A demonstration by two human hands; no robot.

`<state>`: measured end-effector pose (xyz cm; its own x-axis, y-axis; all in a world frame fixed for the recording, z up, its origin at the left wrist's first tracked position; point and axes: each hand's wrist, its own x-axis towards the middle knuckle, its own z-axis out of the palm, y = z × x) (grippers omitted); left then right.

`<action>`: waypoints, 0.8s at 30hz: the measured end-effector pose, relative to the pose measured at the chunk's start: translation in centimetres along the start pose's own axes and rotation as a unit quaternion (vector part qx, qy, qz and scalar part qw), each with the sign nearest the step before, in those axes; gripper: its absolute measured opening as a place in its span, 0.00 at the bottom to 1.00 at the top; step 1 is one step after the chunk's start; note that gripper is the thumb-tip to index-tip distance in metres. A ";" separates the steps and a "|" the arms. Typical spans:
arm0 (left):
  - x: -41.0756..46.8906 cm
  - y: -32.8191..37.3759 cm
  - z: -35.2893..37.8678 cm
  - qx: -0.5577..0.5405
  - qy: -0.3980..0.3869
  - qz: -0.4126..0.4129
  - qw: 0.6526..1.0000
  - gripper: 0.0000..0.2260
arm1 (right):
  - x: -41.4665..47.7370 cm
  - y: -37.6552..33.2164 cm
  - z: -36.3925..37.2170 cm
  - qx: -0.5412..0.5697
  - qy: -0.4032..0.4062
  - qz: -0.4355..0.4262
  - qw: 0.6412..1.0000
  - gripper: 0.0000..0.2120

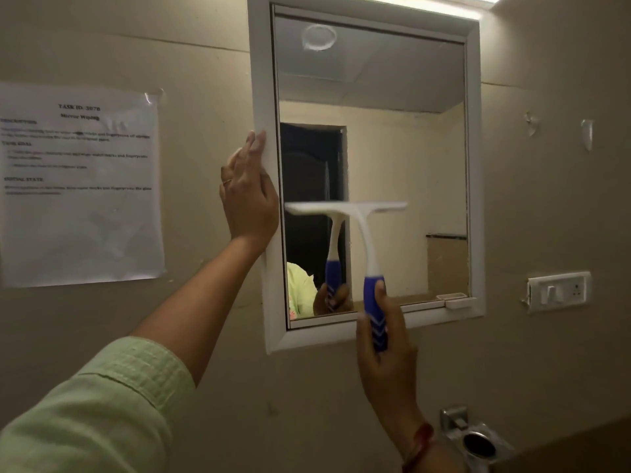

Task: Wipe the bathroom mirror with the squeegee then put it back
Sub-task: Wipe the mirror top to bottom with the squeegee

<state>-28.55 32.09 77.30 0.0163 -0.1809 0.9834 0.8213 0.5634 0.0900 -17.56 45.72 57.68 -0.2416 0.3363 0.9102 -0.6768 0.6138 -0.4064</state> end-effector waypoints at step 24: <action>0.0 0.8 -0.6 0.041 -0.012 -0.019 0.999 0.20 | -1.7 0.0 0.0 0.020 0.011 0.012 1.000 0.21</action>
<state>-27.60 32.09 77.25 -0.0281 -0.1846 0.9824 0.7710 0.6215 0.1389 -17.15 45.14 56.10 -0.2427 0.3671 0.8980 -0.6978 0.5769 -0.4245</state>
